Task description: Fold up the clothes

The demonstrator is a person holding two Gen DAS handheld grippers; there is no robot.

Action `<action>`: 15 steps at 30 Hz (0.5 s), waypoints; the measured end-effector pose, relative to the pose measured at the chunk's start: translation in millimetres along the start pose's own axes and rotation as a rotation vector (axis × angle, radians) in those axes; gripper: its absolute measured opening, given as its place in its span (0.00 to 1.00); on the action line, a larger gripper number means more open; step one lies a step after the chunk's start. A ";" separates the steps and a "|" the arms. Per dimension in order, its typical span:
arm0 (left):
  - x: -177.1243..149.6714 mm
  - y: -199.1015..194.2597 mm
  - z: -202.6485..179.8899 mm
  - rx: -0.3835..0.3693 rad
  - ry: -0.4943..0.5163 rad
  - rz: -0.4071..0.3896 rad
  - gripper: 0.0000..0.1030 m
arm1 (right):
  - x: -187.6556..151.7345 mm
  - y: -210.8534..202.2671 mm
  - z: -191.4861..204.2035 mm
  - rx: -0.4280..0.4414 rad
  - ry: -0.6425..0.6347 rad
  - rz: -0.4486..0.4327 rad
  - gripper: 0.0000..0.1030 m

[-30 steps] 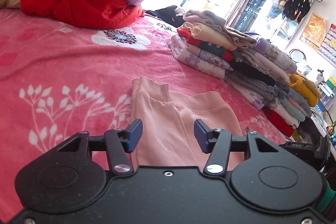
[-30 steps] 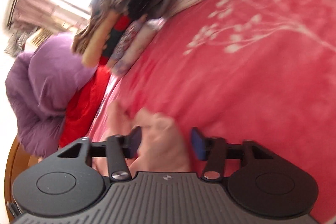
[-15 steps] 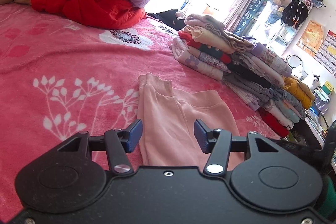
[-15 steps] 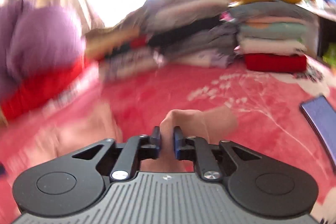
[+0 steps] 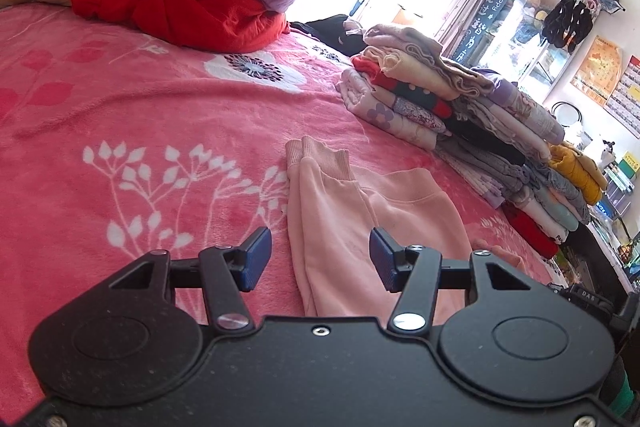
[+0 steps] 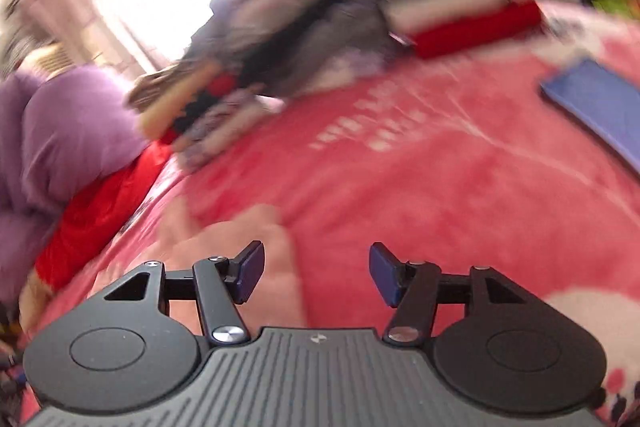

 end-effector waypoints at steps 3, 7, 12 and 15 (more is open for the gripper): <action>-1.6 4.6 -6.0 -0.003 0.015 0.008 0.52 | 9.0 17.0 -25.7 0.088 0.171 0.030 0.58; -5.5 12.9 -10.7 0.004 0.041 0.030 0.52 | 20.6 52.9 -22.9 0.159 0.148 0.121 0.58; -7.3 23.7 -7.6 0.025 0.049 0.054 0.52 | 27.5 88.2 -22.8 0.248 0.137 0.237 0.58; -7.2 29.5 -7.3 0.030 0.048 0.064 0.52 | 26.2 93.7 -17.1 0.271 0.113 0.278 0.27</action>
Point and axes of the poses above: each gripper's, at about its wrist camera, not at the fingertips, and y roughly the way its jaws point, z to its left, x to its top, the point moved 1 cm from there along y, roughly the way its jaws point, and after that the axes turned 8 degrees about x, right-handed, at the moved point
